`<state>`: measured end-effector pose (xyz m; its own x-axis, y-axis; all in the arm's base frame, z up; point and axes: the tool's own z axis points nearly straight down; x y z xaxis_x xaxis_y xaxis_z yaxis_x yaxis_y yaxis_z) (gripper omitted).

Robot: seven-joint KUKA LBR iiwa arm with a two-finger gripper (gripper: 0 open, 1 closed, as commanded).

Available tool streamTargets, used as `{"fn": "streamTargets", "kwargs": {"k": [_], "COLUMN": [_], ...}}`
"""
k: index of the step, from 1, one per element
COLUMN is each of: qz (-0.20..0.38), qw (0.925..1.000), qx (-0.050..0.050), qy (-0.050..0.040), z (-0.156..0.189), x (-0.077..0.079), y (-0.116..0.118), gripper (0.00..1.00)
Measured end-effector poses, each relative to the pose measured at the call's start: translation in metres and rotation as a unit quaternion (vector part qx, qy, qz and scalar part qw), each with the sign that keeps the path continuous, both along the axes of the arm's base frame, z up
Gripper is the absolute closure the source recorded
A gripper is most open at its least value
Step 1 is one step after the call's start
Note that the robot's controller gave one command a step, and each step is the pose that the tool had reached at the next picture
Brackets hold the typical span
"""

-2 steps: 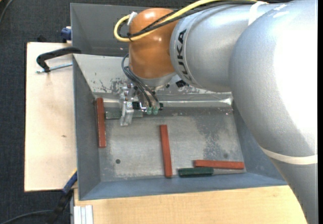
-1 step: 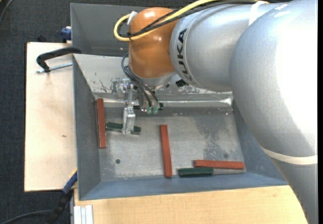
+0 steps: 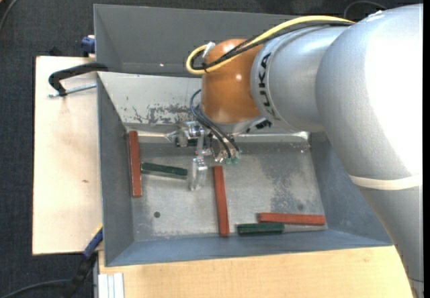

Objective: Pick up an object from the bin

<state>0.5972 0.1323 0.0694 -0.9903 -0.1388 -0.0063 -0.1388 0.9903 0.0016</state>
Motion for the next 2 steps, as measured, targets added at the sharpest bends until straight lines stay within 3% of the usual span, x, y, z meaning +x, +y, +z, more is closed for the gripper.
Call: {"fn": "streamTargets", "kwargs": {"k": [1, 2], "qz": [0.02, 0.017], "qw": [0.9998, 0.9998], "qx": [0.0, -0.001], "qy": [0.004, 0.0028], "z": [0.0016, 0.0015], "x": [-0.036, -0.0341], "y": [0.0418, 0.0384], "gripper": [0.0, 1.0]}}
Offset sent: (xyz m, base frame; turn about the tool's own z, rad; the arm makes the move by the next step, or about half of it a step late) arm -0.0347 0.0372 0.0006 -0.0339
